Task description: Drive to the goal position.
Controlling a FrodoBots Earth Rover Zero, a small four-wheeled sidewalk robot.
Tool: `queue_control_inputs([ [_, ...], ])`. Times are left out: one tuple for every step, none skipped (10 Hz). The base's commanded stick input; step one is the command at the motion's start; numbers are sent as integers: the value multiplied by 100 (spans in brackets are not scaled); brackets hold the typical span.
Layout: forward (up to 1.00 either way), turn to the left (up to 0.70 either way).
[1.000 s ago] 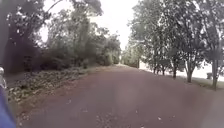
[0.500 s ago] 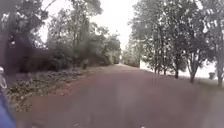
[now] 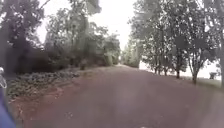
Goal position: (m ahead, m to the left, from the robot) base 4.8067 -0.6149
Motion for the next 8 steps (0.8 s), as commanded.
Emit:
queue_control_inputs([
  [70,-1],
  [70,-1],
  [70,-1],
  [70,-1],
  [70,-1],
  [70,-1],
  [70,-1],
  [70,-1],
])
